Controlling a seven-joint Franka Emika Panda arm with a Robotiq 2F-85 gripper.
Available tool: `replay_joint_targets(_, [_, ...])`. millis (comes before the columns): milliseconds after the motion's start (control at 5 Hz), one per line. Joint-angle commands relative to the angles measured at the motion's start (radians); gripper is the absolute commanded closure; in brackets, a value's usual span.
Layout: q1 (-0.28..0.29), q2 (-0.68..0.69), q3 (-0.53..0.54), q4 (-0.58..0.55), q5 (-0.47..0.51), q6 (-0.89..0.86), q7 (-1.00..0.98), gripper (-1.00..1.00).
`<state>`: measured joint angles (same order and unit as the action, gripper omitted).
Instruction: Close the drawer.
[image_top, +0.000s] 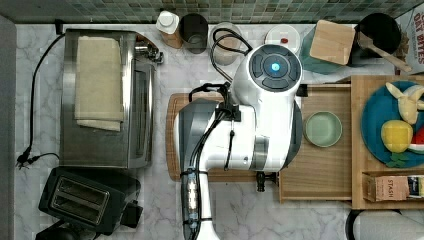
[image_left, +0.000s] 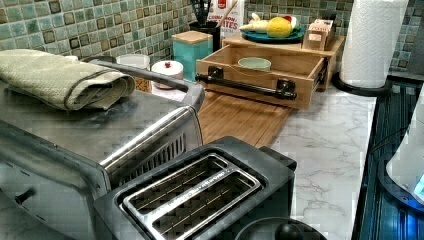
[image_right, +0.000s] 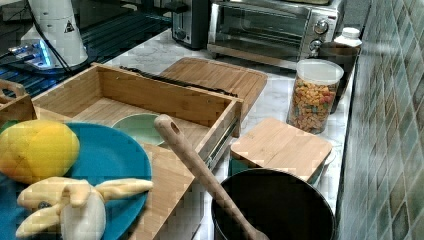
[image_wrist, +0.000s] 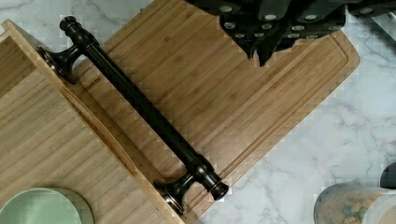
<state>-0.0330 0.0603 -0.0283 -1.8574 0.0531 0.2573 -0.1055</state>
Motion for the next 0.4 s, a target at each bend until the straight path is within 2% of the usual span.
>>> replay_joint_targets(200, [0.000, 0.000, 0.000, 0.000, 0.005, 0.015, 0.000, 1.00])
replay_joint_targets(400, [0.011, -0.010, 0.016, -0.047, -0.010, 0.055, -0.127, 1.00])
